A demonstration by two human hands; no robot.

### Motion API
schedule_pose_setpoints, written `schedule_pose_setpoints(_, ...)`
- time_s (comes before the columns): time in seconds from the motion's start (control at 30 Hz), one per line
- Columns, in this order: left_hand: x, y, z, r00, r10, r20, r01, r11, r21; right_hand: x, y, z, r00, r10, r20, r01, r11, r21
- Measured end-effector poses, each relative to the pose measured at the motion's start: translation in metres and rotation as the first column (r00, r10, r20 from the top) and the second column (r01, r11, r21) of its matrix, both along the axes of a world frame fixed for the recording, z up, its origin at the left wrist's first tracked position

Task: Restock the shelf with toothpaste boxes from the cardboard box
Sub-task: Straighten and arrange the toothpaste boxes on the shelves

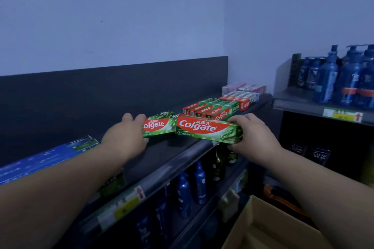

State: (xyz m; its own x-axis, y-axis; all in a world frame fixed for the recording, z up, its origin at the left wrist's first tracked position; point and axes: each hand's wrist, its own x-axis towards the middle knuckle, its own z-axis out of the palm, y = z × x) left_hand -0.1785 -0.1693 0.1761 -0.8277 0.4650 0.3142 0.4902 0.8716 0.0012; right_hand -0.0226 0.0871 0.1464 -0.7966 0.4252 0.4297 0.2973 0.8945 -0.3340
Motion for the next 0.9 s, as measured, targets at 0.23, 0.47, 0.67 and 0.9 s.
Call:
schedule_pose_setpoints(0.23,-0.022,-0.004,0.007,0.985,-0.063,0.159,0.1,0.966,-0.237,-0.056,-0.006,0.021,0.969,0.101,0.225,-0.144,0.973,0.182)
schedule_pose_setpoints(0.47,-0.048,-0.011,0.007,0.94,-0.109,0.324,0.192,0.952,-0.237,-0.104,-0.021,0.018,0.922,0.179,0.342,-0.271,0.931,0.243)
schedule_pose_setpoints(0.67,-0.063,-0.015,0.01,0.96,-0.016,0.279,0.098,0.953,-0.285,-0.127,-0.025,0.014,0.891,0.217,0.398,-0.302,0.939,0.166)
schedule_pose_setpoints(0.9,-0.068,-0.017,0.009,0.948,-0.022,0.317,0.077,0.984,-0.163,-0.132,-0.019,0.013,0.892,0.234,0.387,-0.315,0.936,0.16)
